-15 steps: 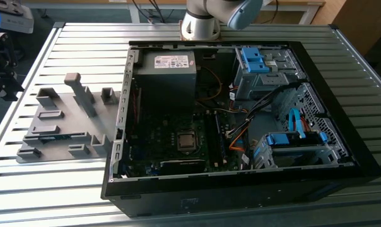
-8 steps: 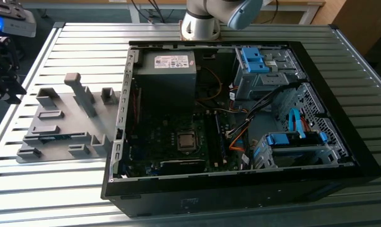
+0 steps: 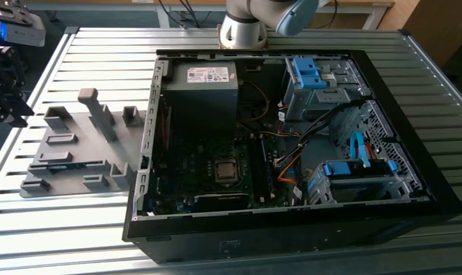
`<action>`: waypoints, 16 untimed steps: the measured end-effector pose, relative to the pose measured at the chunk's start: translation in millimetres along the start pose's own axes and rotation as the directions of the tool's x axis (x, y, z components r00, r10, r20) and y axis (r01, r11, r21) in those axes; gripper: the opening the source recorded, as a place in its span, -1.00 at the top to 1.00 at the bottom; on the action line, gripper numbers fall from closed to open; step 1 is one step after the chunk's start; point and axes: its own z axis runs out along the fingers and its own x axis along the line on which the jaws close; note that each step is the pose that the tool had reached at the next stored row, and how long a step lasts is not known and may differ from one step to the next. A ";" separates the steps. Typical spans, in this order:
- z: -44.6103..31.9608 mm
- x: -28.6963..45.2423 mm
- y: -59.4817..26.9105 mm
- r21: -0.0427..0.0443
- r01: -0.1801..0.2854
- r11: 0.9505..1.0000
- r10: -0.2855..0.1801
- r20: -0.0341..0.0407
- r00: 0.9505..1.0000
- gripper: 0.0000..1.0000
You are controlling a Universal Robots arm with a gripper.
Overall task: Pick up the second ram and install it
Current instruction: 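Pick up the second ram and move it above second insertion slot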
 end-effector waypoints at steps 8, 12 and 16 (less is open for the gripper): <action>1.0 0.1 0.0 0.004 0.003 1.000 -0.003 0.000 1.000 0.38; 2.6 0.2 0.0 0.005 0.003 1.000 -0.003 0.000 1.000 0.38; 5.5 0.7 -0.1 0.004 0.006 1.000 -0.006 0.000 1.000 0.38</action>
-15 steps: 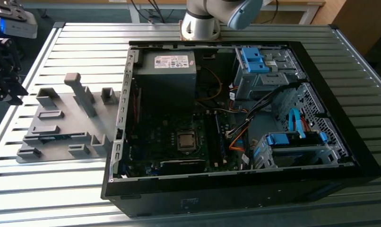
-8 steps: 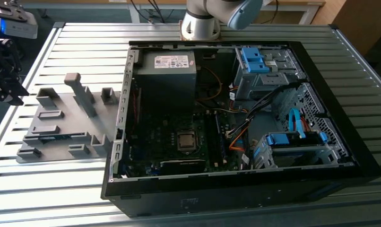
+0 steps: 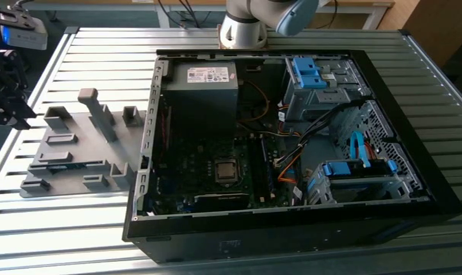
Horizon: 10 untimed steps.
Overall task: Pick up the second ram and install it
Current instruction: 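Pick up the second ram and move it above second insertion slot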
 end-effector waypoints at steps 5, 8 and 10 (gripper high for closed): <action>3.3 0.2 -0.1 0.000 0.001 1.000 -0.001 0.000 1.000 0.38; 5.1 0.3 -0.1 0.000 0.001 1.000 -0.001 0.000 1.000 0.38; 6.3 0.4 -0.1 0.000 0.001 1.000 -0.001 0.000 1.000 0.38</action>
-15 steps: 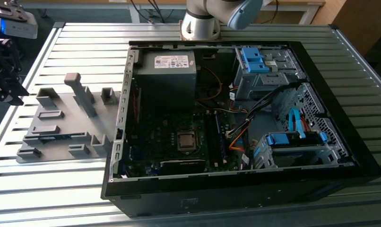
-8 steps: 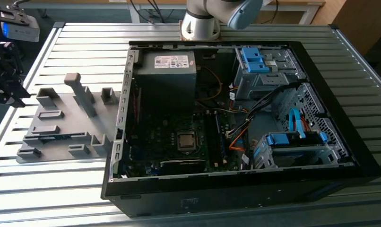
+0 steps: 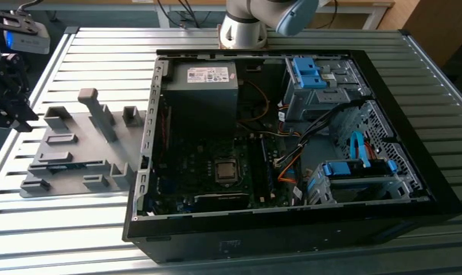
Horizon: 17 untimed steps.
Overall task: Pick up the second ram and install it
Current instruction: 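Pick up the second ram and move it above second insertion slot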
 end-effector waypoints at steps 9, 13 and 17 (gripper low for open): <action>5.7 0.4 -0.1 0.000 0.000 1.000 0.000 0.000 1.000 0.38; 8.5 0.8 -0.2 0.000 0.001 1.000 -0.001 0.000 1.000 0.38; 12.8 2.1 -0.3 0.000 0.003 1.000 -0.003 0.000 1.000 0.38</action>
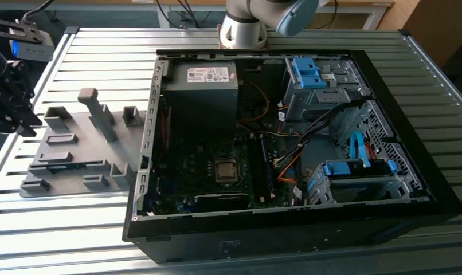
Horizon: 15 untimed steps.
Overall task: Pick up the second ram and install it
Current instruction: 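Pick up the second ram and move it above second insertion slot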
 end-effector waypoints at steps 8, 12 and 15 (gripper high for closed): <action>6.9 0.7 -0.1 0.000 0.000 1.000 0.000 0.000 1.000 0.38; 9.2 0.9 -0.2 0.000 0.000 1.000 0.000 0.000 1.000 0.38; 11.1 1.0 -0.2 0.000 0.000 1.000 0.000 0.000 1.000 0.38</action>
